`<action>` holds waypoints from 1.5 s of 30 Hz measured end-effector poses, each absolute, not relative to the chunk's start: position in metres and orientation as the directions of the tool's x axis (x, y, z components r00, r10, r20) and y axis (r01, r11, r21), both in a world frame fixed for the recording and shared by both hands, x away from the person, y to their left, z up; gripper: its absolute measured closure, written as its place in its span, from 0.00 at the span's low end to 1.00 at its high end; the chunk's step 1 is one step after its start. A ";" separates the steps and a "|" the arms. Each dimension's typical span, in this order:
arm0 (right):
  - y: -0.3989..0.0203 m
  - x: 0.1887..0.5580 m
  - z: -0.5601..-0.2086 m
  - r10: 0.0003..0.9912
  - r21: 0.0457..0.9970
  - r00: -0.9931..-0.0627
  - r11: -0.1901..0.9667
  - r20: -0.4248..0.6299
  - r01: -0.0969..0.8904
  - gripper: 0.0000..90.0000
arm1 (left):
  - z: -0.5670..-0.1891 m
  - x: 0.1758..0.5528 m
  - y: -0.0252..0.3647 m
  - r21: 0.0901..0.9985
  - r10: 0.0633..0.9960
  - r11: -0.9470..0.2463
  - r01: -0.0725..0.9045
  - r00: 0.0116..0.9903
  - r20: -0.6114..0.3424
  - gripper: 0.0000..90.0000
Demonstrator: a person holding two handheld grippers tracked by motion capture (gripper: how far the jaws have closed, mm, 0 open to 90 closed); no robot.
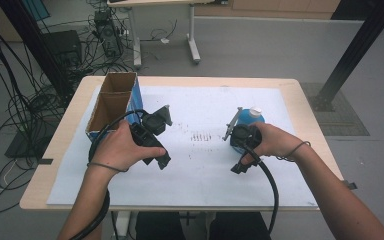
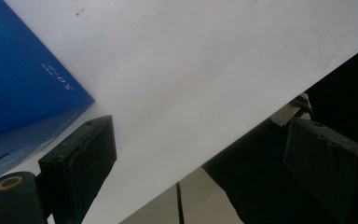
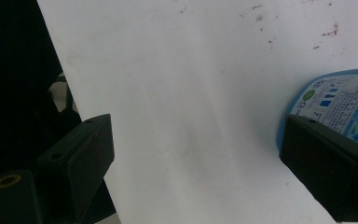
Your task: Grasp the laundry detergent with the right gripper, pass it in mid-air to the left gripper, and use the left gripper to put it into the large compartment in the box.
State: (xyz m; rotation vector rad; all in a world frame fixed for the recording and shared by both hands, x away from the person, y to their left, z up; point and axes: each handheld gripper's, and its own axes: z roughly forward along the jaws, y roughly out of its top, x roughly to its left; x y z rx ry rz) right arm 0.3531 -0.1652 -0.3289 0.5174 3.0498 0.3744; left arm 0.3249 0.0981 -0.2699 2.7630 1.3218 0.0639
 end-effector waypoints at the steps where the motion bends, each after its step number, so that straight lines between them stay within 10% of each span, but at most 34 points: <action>1: -0.165 0.352 -0.329 0.326 0.240 -0.945 0.916 0.019 0.321 0.11 | -0.270 0.325 0.098 0.088 0.779 -0.625 0.775 0.627 0.004 0.11; 45: -0.225 0.342 -0.339 0.409 0.320 -0.911 0.857 0.058 0.405 0.10 | -0.274 0.325 0.094 0.136 0.796 -0.596 0.791 0.605 -0.028 0.10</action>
